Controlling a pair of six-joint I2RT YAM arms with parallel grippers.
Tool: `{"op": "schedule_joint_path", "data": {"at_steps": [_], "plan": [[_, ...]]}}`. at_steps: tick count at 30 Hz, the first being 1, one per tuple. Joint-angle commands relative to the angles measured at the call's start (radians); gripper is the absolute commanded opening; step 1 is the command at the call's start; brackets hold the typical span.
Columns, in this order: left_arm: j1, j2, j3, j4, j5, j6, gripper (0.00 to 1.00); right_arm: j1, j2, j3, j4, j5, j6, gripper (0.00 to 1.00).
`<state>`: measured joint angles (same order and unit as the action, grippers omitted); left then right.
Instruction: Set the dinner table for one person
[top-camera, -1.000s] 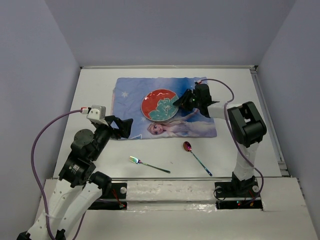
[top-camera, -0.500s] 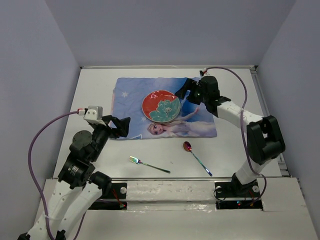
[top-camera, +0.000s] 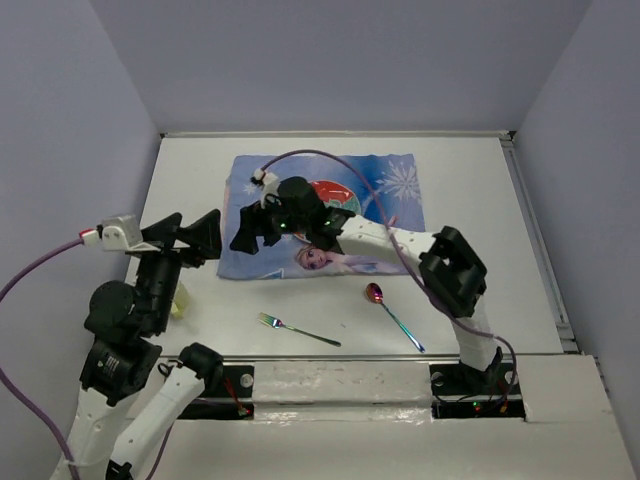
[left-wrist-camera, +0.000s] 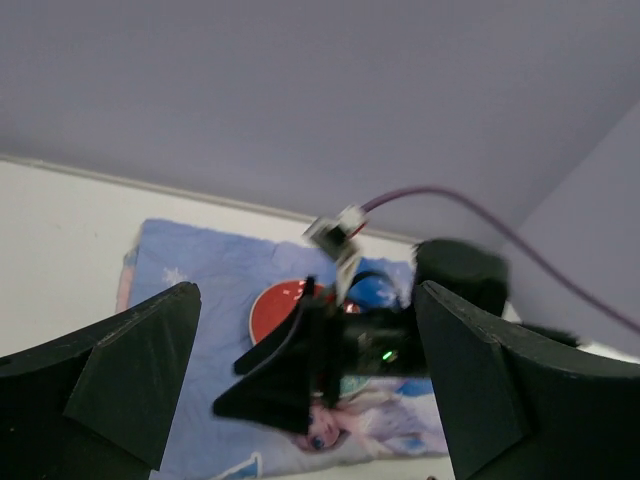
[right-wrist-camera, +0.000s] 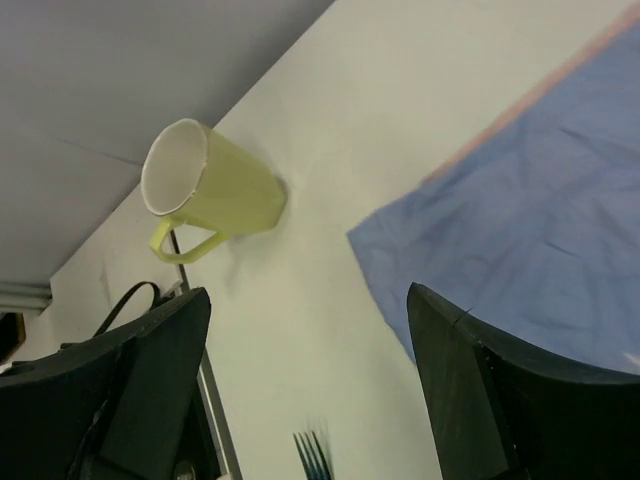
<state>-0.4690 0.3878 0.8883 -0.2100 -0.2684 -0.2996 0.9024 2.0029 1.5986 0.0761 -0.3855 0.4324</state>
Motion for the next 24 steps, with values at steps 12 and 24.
{"op": "schedule_joint_path", "data": {"at_steps": [12,24], "plan": [[0.004,-0.107,0.041,0.077,-0.046,-0.007,0.99,0.225,0.491,0.734,-0.217,0.142,0.107,0.89],[0.004,-0.167,-0.003,0.060,-0.037,-0.016,0.99,0.254,0.691,0.951,-0.223,0.180,0.216,0.89]]}}
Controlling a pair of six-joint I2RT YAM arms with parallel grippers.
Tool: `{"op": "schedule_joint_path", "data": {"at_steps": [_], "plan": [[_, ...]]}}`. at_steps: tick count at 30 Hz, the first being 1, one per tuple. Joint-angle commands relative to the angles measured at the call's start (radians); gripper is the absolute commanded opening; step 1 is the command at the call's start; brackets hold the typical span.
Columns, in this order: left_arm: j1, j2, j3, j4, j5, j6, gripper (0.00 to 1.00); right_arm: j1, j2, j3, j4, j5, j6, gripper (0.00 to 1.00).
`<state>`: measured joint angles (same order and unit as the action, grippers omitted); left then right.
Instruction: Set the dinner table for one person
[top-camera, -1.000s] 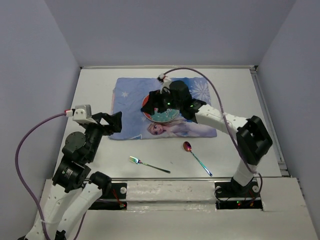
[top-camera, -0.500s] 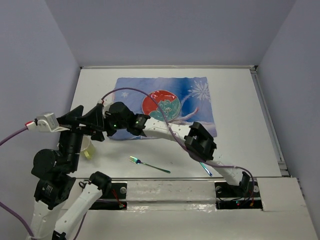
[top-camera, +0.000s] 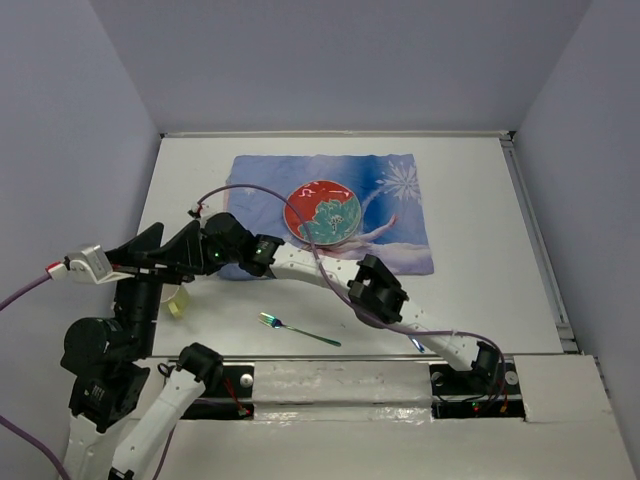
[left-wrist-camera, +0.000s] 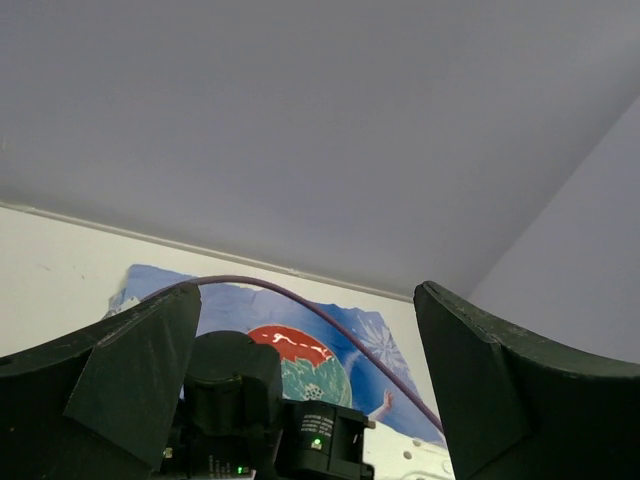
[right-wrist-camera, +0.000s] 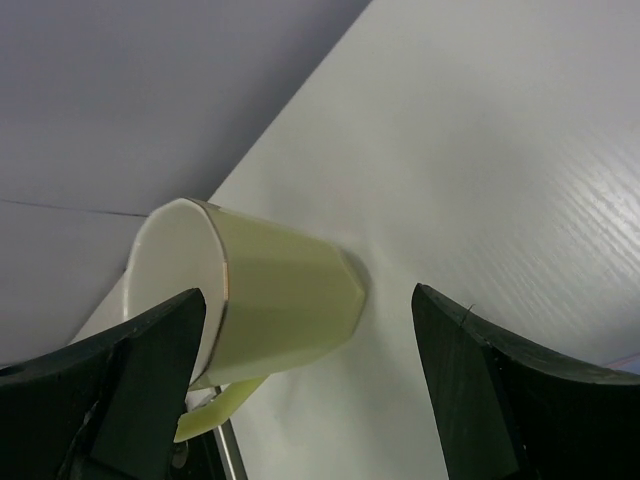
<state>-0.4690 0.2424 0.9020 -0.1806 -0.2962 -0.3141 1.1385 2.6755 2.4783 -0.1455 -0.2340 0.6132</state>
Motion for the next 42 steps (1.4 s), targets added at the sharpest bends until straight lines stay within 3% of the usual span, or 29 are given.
{"op": "schedule_joint_path", "data": {"at_steps": [1,6,9,15,16,19,20,23,34,39,42], "plan": [[0.006,-0.032,-0.021,0.030,-0.014,-0.003,0.99,0.018,0.029,0.079,0.000,0.030,0.048,0.89],[0.004,-0.067,-0.064,0.029,-0.029,-0.008,0.99,0.027,0.030,0.059,0.000,0.044,0.057,0.88],[0.006,-0.071,-0.077,0.024,-0.029,-0.011,0.99,0.027,0.012,0.015,-0.006,0.064,0.046,0.79],[0.004,-0.091,-0.090,0.030,-0.046,-0.011,0.99,0.046,-0.080,-0.140,-0.012,0.119,0.031,0.48],[0.004,-0.103,-0.092,0.030,-0.050,-0.013,0.99,0.046,-0.094,-0.160,-0.008,0.130,0.026,0.37],[0.004,-0.117,-0.098,0.035,-0.060,-0.013,0.99,0.046,-0.143,-0.223,0.010,0.150,0.023,0.26],[0.004,-0.118,-0.098,0.035,-0.060,-0.013,0.99,0.046,-0.155,-0.240,0.020,0.151,0.032,0.16],[0.004,-0.117,-0.098,0.040,-0.060,-0.014,0.99,0.046,-0.226,-0.363,0.116,0.174,0.084,0.00],[0.004,-0.110,-0.089,0.049,-0.023,-0.020,0.99,-0.022,-0.515,-0.642,0.308,0.332,0.073,0.00],[0.004,-0.103,-0.150,0.050,0.028,-0.023,0.99,-0.232,-0.785,-0.919,0.299,0.357,-0.006,0.00],[0.006,-0.094,-0.199,0.041,0.086,-0.020,0.99,-0.394,-0.871,-0.979,0.219,0.369,-0.084,0.00]]}}
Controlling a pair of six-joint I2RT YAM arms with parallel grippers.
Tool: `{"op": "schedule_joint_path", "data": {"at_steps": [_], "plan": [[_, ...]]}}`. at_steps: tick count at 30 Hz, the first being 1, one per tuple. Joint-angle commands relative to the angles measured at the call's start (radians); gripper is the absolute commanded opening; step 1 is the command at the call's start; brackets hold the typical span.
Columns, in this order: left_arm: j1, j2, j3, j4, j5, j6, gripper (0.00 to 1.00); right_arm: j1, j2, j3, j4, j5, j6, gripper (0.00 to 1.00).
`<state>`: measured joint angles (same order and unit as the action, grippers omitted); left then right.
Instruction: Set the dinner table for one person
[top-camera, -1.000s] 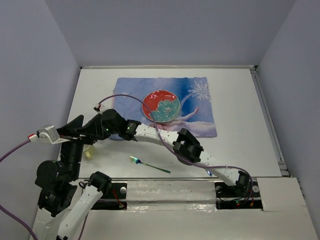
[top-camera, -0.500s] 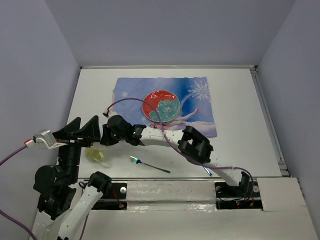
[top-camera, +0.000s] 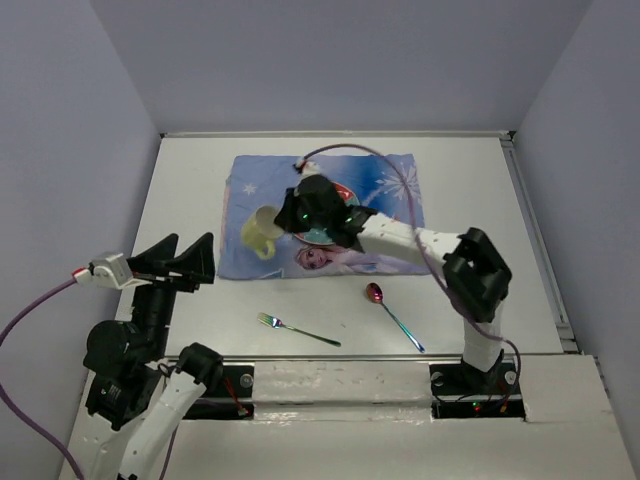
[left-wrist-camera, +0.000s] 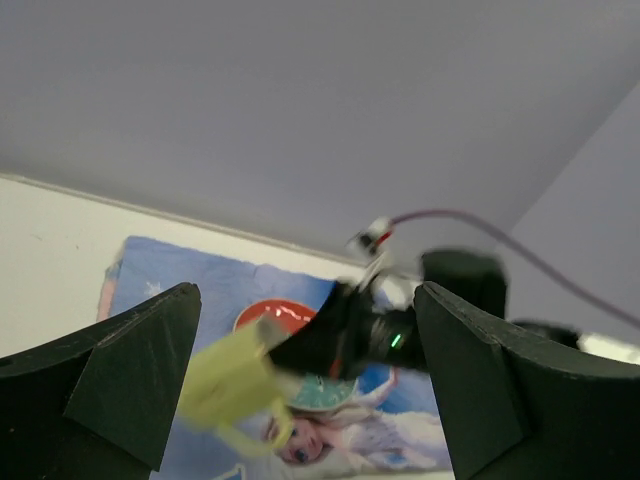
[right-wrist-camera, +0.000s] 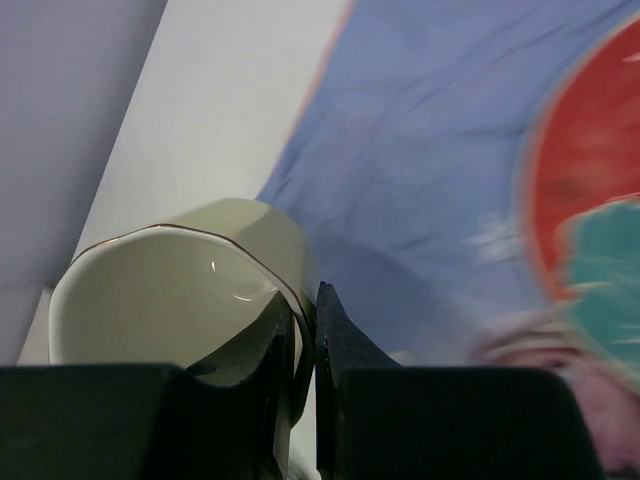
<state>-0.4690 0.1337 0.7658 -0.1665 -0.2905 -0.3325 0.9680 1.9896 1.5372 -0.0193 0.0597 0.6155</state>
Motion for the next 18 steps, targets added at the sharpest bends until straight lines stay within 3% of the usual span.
{"op": "schedule_joint_path", "data": {"at_steps": [1,7,10,18], "plan": [[0.004,0.018,-0.077,0.025,0.097,0.000,0.99,-0.257,-0.221,-0.041,0.023,0.106,-0.152,0.00],[0.004,0.043,-0.109,0.028,0.152,0.003,0.99,-0.498,-0.252,0.007,-0.178,0.160,-0.284,0.00],[0.006,0.053,-0.111,0.028,0.165,0.009,0.99,-0.624,-0.193,0.112,-0.258,0.187,-0.367,0.00],[0.020,0.053,-0.111,0.027,0.162,0.013,0.99,-0.767,0.011,0.369,-0.406,0.141,-0.405,0.00]]}}
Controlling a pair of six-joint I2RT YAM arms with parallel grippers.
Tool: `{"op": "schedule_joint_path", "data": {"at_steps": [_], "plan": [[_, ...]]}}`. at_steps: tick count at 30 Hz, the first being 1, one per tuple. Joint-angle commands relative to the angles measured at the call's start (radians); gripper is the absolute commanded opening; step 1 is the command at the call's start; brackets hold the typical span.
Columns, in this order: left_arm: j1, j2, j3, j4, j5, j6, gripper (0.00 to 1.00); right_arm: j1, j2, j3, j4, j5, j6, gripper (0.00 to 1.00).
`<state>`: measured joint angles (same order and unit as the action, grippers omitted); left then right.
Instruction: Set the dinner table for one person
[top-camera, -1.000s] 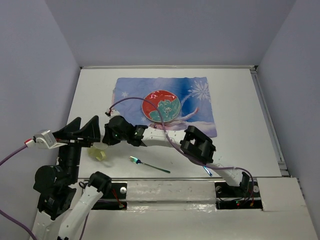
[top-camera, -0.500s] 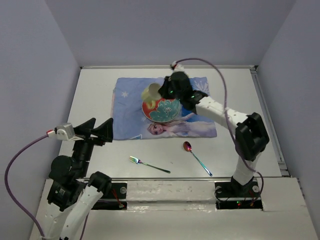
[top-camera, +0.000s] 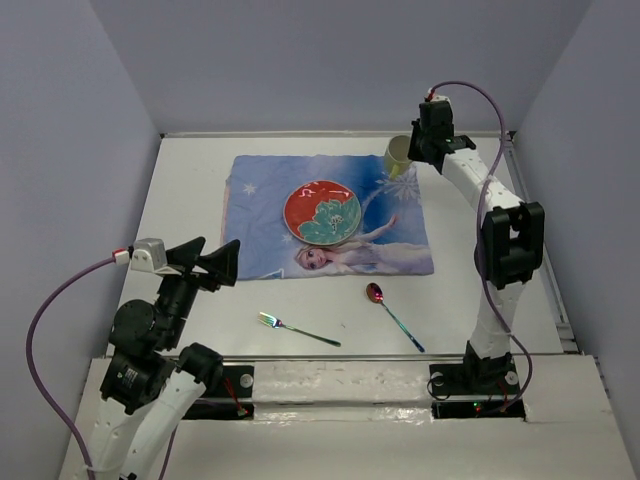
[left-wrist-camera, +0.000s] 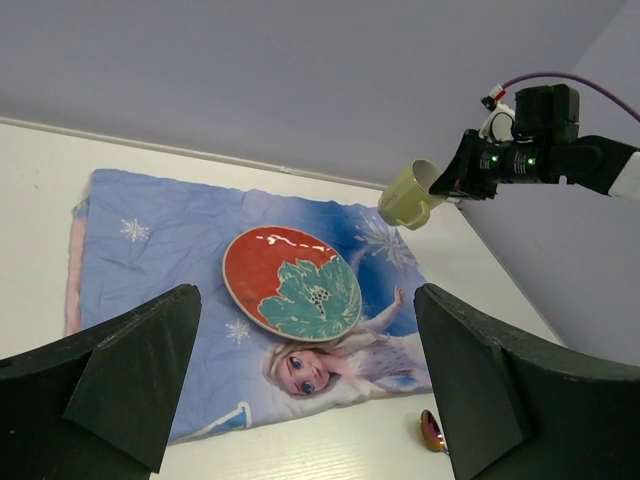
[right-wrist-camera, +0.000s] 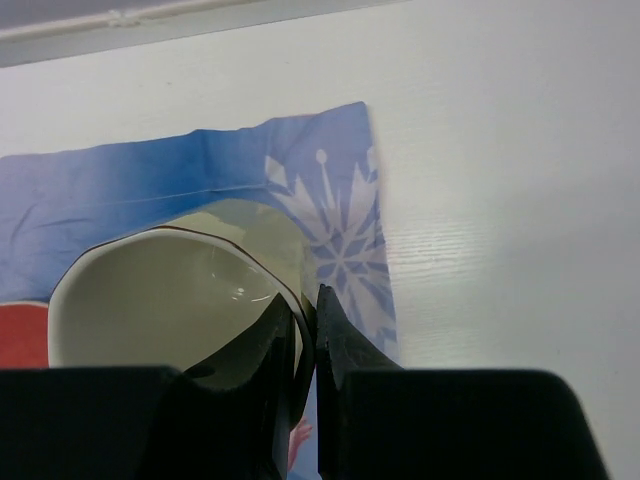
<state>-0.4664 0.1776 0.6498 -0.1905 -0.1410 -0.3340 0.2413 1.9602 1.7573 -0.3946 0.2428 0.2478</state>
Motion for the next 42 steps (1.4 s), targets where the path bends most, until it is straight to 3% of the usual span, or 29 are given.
{"op": "schedule_joint_path", "data": {"at_steps": [1,10,28,32,35,38,42], "plan": [[0.020,0.007,0.005,0.051,0.011,0.015,0.99,-0.056,0.074,0.192,-0.041,-0.059,-0.041,0.00],[0.048,0.036,0.002,0.052,0.035,0.015,0.99,-0.085,0.227,0.369,-0.113,-0.071,-0.064,0.00],[0.089,0.049,-0.001,0.056,0.050,0.013,0.99,-0.103,0.325,0.435,-0.130,-0.093,-0.065,0.01],[0.094,0.054,-0.001,0.057,0.052,0.013,0.99,-0.103,0.335,0.455,-0.145,-0.102,-0.068,0.18],[0.097,0.057,-0.001,0.057,0.055,0.012,0.99,-0.103,0.327,0.479,-0.168,-0.119,-0.068,0.23],[0.103,0.057,-0.001,0.059,0.057,0.013,0.99,-0.103,0.312,0.513,-0.190,-0.102,-0.058,0.45],[0.107,0.059,-0.001,0.059,0.060,0.012,0.99,-0.103,0.263,0.518,-0.208,-0.106,-0.044,0.58]]}}
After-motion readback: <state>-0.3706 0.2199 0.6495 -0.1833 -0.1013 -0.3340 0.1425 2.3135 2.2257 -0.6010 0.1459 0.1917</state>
